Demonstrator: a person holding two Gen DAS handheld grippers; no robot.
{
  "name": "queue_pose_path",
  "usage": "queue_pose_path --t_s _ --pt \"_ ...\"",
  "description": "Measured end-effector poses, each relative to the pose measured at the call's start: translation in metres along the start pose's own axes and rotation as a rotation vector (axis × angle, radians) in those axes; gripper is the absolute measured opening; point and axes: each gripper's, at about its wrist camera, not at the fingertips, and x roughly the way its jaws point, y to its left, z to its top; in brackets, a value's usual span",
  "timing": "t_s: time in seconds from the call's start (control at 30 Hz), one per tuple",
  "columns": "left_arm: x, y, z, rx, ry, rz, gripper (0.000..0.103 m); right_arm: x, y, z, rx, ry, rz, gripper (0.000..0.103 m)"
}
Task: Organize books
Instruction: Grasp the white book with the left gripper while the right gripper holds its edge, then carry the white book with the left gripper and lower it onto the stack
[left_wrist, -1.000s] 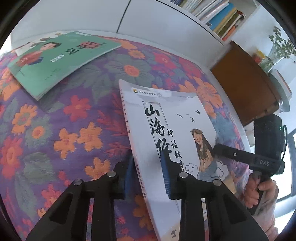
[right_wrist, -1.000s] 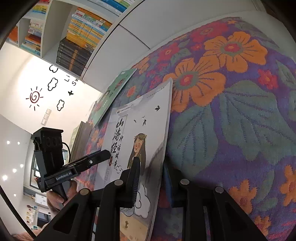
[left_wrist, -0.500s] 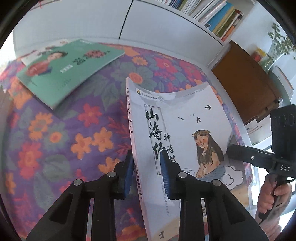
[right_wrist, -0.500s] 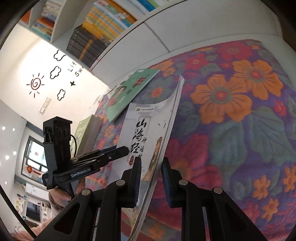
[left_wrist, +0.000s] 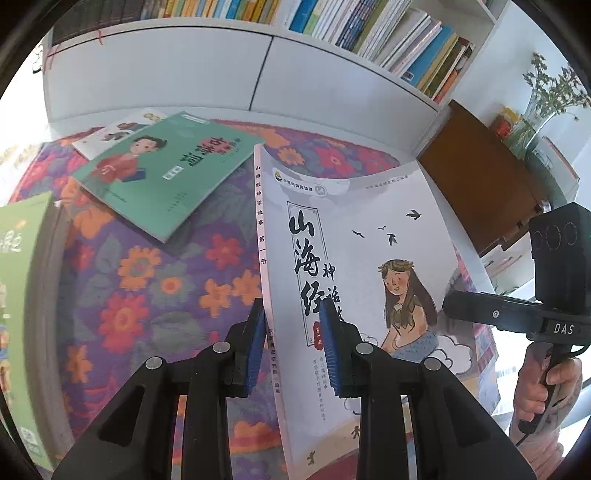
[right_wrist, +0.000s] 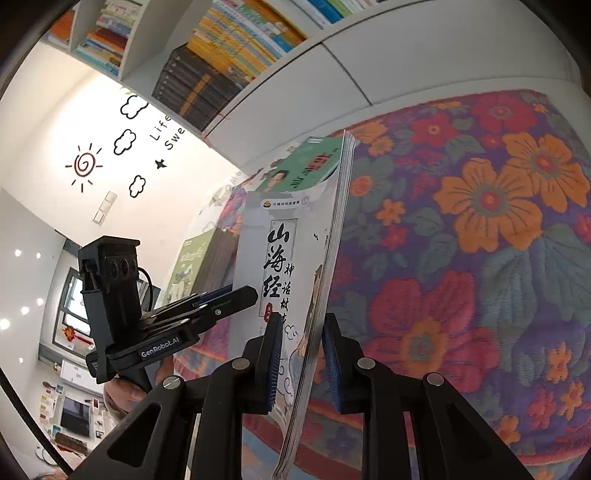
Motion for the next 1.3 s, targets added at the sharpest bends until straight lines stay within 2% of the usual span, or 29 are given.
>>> queue_pose_path --t_s 0.8,1.3 --pt "-0.071 0.027 -0.004 0.0 -0.087 0.038 0.025 0.013 0.074 -0.003 -0.082 0.001 0.059 0.022" --pt "-0.108 0.072 -0.004 -0.064 -0.15 0.034 0.025 0.041 0.116 0.008 -0.101 0.042 0.106 0.022"
